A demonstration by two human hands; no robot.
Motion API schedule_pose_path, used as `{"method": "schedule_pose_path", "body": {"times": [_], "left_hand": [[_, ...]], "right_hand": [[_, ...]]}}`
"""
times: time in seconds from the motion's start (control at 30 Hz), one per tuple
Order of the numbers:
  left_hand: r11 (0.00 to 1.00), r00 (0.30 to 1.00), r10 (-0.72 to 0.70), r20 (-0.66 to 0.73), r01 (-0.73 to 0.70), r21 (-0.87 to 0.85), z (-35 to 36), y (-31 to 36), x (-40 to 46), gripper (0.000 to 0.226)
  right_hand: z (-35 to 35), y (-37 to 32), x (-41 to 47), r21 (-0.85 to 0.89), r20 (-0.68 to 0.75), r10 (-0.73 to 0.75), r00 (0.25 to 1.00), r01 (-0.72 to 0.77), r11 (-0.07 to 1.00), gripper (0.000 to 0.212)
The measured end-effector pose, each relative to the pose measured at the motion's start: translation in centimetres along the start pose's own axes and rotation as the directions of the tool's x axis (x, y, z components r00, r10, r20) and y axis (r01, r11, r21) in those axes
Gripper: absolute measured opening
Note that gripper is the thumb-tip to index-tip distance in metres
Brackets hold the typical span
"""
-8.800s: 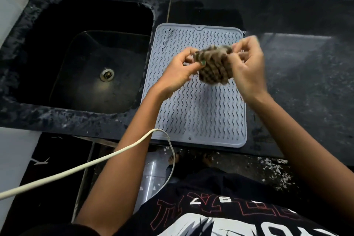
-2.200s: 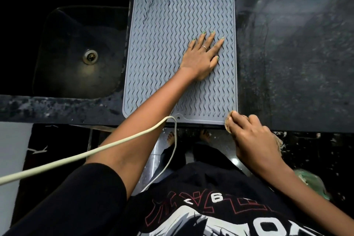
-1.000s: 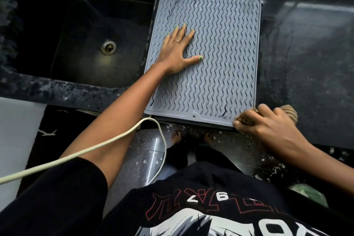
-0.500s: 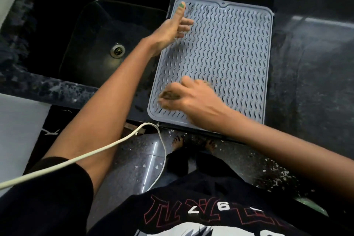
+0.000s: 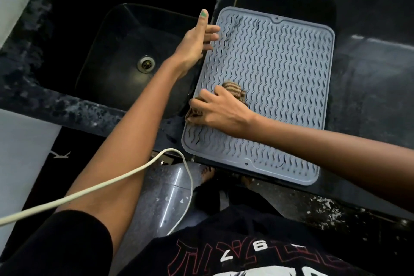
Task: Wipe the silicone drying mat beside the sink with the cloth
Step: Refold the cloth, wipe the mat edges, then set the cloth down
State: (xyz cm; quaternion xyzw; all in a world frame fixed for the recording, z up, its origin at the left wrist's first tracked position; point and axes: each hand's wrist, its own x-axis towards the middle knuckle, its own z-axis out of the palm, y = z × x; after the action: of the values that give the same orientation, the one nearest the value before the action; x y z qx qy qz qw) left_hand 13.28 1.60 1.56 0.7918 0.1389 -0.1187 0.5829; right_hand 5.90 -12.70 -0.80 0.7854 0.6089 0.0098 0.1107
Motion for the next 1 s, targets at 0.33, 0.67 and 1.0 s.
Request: {"method": "schedule_pose_path", "body": {"times": [0.33,0.67,1.0], "left_hand": [[0.990,0.926,0.078,-0.370,-0.116,-0.083,1.7,-0.3,2.0,0.052],[0.972,0.687,0.216,-0.694,-0.222,0.083,7.5,-0.9,2.1,0.039],[0.704,0.916,0.283,-0.285,0.004,0.710,11.9,-4.0,4.7,0.070]], "right_hand": [[1.8,9.1,2.0,-0.019,0.003,0.140,0.990,-0.140,0.990,0.020],[3.6,17.6,4.2,-0.174,-0.015,0.336,0.942,-0.333,0.927,0.034],[4.6,21.7,5.9,-0.137,0.007,0.532,0.847,-0.526,0.839,0.038]]}}
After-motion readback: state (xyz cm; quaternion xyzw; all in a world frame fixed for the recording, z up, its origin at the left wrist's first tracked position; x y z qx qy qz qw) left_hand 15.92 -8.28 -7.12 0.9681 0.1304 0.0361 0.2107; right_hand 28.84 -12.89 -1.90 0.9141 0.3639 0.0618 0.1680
